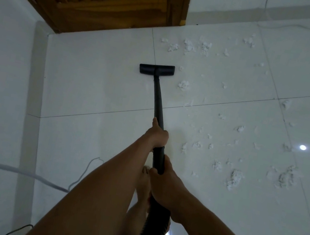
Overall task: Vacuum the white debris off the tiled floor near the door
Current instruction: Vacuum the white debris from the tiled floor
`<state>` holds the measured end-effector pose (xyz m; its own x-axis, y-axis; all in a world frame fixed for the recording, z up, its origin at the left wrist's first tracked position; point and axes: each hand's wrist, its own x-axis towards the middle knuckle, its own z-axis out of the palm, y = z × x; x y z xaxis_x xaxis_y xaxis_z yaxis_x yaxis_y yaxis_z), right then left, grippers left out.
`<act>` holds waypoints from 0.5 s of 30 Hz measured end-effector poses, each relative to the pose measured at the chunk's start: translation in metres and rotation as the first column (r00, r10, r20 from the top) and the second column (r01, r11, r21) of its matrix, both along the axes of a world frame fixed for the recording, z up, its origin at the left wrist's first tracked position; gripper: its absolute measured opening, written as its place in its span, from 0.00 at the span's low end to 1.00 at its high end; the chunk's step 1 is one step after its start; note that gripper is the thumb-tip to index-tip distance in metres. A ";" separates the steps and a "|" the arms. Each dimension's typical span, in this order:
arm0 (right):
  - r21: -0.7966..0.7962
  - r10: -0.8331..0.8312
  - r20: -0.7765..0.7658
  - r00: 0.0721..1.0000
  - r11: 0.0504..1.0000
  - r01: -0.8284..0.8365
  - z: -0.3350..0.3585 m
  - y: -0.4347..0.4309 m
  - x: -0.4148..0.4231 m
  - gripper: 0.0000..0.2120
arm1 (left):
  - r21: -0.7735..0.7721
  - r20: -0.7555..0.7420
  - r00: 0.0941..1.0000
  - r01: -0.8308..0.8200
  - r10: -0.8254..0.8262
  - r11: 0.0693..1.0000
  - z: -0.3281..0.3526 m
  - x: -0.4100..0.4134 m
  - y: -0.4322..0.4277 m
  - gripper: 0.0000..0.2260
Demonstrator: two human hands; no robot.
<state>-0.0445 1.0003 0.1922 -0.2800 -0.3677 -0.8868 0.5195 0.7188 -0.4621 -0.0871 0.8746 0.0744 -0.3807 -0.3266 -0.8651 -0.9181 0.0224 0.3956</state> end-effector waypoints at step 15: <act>0.011 -0.021 -0.039 0.999 1.000 0.021 -0.030 -0.050 -0.036 0.29 | 0.058 -0.089 0.995 -0.045 0.050 0.997 -0.026 -0.044 -0.053 0.35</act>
<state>-0.0804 0.9507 0.1619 -0.3224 -0.3514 -0.8790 0.5161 0.7132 -0.4743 -0.1310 0.8216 0.0482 -0.4435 -0.2981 -0.8452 -0.8779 -0.0453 0.4766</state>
